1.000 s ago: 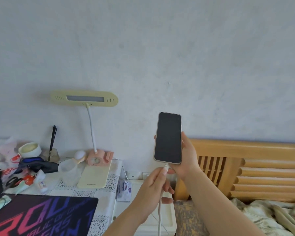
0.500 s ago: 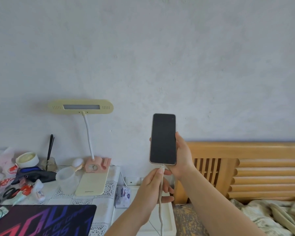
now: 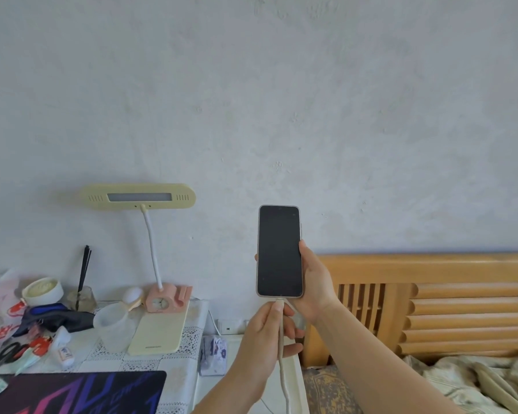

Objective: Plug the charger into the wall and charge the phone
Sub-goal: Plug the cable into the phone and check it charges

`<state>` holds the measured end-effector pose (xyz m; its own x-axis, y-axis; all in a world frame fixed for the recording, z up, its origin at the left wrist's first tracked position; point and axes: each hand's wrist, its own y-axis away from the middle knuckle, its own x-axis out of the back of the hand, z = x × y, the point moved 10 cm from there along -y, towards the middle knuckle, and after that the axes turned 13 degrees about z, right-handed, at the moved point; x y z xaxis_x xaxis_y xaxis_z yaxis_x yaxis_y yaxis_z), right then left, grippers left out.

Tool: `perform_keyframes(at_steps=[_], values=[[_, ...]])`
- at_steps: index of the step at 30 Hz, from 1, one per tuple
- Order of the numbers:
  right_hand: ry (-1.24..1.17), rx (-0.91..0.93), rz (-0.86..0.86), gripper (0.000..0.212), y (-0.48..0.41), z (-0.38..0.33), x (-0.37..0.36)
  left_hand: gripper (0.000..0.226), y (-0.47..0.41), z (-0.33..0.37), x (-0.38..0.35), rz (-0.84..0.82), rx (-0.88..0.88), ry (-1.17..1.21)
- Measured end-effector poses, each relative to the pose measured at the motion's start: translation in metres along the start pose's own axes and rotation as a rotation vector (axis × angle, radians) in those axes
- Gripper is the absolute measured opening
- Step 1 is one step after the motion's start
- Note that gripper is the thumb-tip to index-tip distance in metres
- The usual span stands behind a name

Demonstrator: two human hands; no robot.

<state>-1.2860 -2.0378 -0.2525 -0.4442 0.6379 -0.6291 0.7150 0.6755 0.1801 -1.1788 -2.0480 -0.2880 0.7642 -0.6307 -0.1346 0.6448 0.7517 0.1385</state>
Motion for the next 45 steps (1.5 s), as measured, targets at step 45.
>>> perform_keyframes(at_steps=[45], values=[[-0.073,-0.01,-0.114,0.044,0.001,-0.002,-0.009,0.031,-0.01,-0.007,-0.003,-0.031,0.022,0.02]])
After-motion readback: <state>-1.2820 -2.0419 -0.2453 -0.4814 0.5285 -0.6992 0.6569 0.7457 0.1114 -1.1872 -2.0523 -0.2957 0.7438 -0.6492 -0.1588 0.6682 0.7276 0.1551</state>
